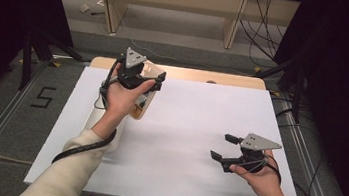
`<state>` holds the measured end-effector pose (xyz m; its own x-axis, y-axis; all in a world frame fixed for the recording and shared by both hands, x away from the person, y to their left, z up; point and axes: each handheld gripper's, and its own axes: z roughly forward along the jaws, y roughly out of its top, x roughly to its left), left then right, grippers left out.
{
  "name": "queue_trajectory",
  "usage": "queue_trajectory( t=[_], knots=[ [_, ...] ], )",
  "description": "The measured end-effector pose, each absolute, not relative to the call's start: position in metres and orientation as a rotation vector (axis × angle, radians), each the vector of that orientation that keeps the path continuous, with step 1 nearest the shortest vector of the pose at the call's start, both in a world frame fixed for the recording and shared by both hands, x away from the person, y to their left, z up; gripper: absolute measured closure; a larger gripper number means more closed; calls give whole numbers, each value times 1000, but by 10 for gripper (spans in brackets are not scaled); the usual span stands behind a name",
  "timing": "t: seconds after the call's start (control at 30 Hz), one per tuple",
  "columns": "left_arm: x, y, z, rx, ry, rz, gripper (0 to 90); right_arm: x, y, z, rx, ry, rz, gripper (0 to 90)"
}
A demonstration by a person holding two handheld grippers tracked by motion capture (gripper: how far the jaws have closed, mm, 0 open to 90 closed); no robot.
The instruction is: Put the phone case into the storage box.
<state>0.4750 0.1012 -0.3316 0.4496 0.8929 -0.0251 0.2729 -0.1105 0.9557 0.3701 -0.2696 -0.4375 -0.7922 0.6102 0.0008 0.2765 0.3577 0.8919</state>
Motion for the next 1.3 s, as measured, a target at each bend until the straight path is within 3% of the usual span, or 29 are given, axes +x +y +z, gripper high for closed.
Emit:
queue_trajectory(
  t=[1.3],
  knots=[
    [484, 137, -327, 1550, 1136, 812, 112, 370, -270, -437, 780, 2294, 1411, 197]
  ],
)
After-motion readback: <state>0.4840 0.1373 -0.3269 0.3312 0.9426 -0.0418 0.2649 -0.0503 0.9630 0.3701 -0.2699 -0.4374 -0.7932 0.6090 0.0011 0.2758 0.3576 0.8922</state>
